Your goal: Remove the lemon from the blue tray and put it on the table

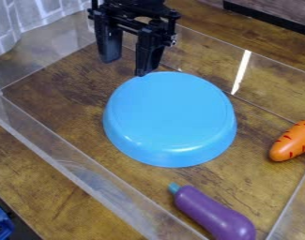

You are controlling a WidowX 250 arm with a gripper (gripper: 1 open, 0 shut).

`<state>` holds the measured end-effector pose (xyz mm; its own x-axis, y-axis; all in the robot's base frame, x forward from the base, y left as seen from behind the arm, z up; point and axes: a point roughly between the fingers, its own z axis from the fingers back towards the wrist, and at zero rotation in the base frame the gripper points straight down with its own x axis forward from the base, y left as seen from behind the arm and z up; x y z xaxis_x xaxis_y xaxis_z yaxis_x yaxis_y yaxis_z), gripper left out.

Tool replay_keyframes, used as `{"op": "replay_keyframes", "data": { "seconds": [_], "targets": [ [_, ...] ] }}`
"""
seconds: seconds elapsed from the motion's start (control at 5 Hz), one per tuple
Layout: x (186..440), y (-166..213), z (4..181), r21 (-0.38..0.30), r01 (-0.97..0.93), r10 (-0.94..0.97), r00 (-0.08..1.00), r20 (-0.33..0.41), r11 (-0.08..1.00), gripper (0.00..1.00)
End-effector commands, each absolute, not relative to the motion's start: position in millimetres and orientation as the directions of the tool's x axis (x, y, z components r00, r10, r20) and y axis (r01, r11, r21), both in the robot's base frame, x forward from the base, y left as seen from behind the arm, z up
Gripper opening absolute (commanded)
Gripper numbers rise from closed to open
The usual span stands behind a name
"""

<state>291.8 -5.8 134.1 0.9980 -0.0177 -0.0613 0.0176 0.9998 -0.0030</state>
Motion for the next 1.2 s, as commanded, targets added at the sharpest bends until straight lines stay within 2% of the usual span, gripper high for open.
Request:
{"op": "replay_keyframes", "data": {
  "seconds": [0.0, 0.4, 1.0],
  "targets": [
    [290.2, -8.7, 127.1, -0.003, 0.030, -0.031, 0.998, -0.059, 1.000, 1.00],
    [286.9, -18.5, 108.8, -0.003, 0.077, -0.077, 0.997, -0.033, 0.997, 1.00],
    [291.9, -24.4, 98.6, -0.001, 0.108, -0.108, 0.994, 0.009, 0.994, 1.00]
  ]
}}
